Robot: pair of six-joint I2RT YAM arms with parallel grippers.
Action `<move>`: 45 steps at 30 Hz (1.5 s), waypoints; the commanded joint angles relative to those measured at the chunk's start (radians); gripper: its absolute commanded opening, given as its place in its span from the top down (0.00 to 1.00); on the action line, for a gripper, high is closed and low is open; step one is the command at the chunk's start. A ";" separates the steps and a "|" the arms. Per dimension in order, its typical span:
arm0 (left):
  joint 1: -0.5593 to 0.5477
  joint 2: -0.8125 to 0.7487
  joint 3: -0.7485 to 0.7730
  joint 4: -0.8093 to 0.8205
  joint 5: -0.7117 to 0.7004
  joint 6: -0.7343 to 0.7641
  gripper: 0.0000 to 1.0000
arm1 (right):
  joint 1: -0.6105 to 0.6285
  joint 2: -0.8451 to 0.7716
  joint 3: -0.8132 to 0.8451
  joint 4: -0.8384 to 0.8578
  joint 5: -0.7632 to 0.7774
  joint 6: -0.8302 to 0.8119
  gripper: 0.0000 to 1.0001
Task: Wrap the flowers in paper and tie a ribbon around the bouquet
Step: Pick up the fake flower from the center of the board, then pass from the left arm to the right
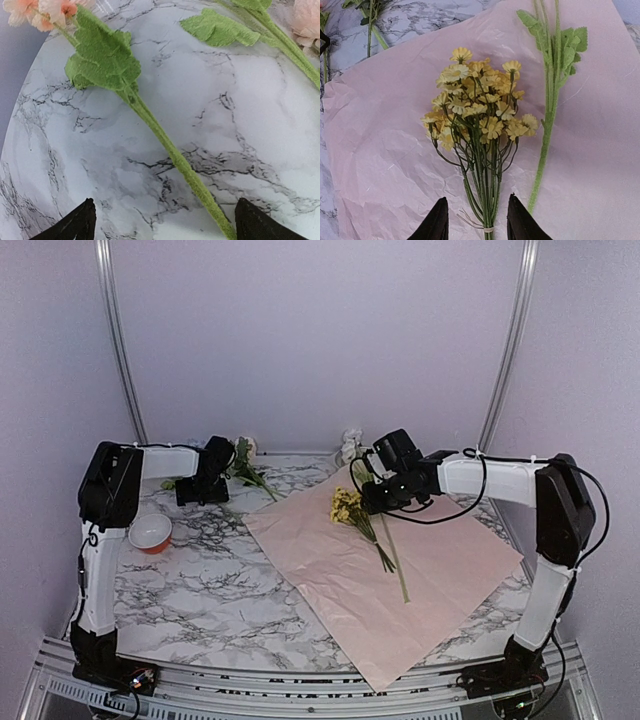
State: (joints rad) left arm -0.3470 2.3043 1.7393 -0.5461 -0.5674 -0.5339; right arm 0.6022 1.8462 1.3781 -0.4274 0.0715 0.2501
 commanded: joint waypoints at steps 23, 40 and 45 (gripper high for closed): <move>0.103 -0.367 -0.571 0.261 0.478 -0.081 1.00 | 0.002 -0.117 -0.074 0.011 0.045 -0.021 0.61; -0.190 -0.969 -0.830 0.803 0.246 -0.074 1.00 | 0.167 -0.250 -0.086 0.330 -0.387 -0.194 0.53; -0.307 -1.046 -0.905 1.111 0.368 -0.030 1.00 | 0.262 -0.155 0.025 0.459 -0.597 -0.176 0.37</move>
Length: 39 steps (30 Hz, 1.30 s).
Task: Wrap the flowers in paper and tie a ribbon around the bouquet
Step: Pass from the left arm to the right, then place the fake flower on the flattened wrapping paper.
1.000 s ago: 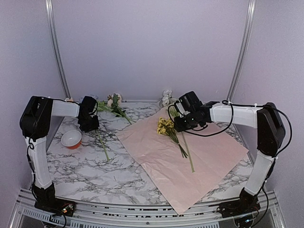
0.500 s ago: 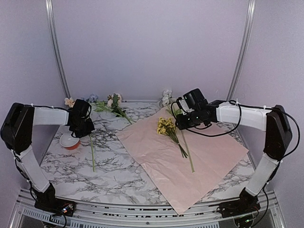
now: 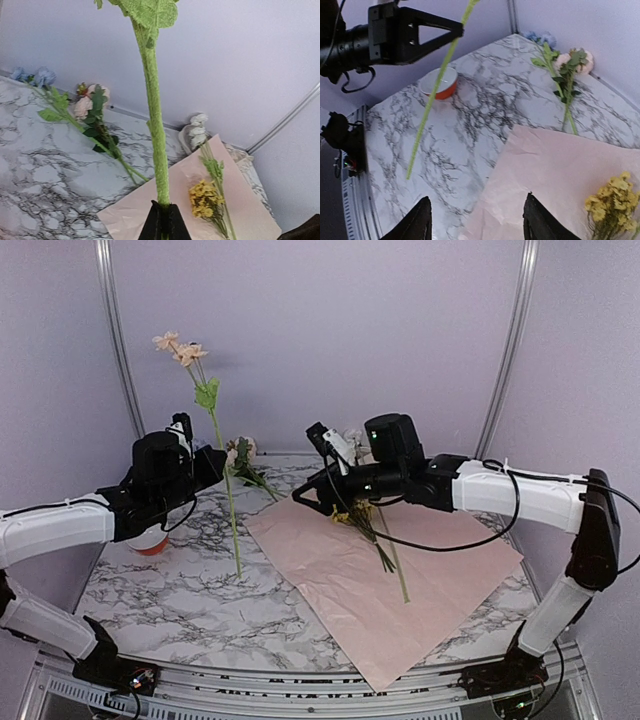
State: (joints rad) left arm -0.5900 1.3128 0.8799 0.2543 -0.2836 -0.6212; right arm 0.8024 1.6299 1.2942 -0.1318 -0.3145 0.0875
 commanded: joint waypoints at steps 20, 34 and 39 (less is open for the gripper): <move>-0.249 -0.043 -0.112 0.596 0.149 0.109 0.90 | 0.104 0.183 0.241 0.177 -0.087 0.082 1.00; -0.245 0.126 0.244 -0.472 -0.363 0.437 0.01 | -0.157 0.070 0.035 -0.402 0.407 0.194 1.00; -0.243 0.200 0.295 -0.619 -0.359 0.470 0.01 | -0.245 0.067 -0.048 -0.506 0.476 0.220 1.00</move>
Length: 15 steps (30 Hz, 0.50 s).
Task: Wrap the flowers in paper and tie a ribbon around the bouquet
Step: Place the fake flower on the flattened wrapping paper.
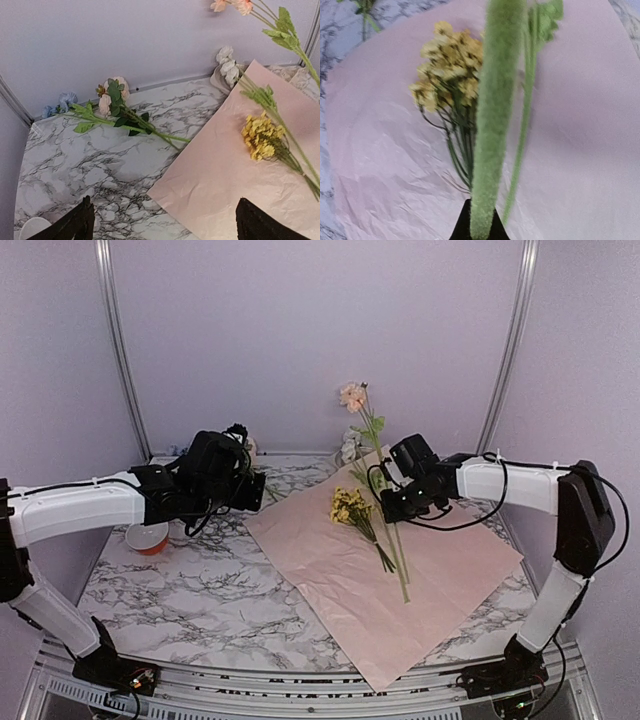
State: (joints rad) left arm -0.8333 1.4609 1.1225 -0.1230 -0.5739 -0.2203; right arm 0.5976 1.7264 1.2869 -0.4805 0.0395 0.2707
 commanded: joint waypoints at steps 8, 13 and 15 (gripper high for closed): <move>0.092 0.051 0.073 -0.341 0.018 0.047 0.01 | -0.072 0.092 0.000 -0.187 0.133 0.011 1.00; 0.222 0.079 0.110 -0.338 0.158 -0.052 0.01 | -0.073 0.160 0.040 -0.187 0.098 0.025 0.93; 0.236 0.110 0.152 -0.338 0.158 -0.055 0.01 | -0.076 0.163 0.041 -0.173 0.088 0.026 0.81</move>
State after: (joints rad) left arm -0.6308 1.5341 1.1984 -0.4370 -0.4747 -0.2226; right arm 0.5285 1.8797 1.2854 -0.6590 0.1429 0.2893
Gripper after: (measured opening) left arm 0.992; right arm 0.098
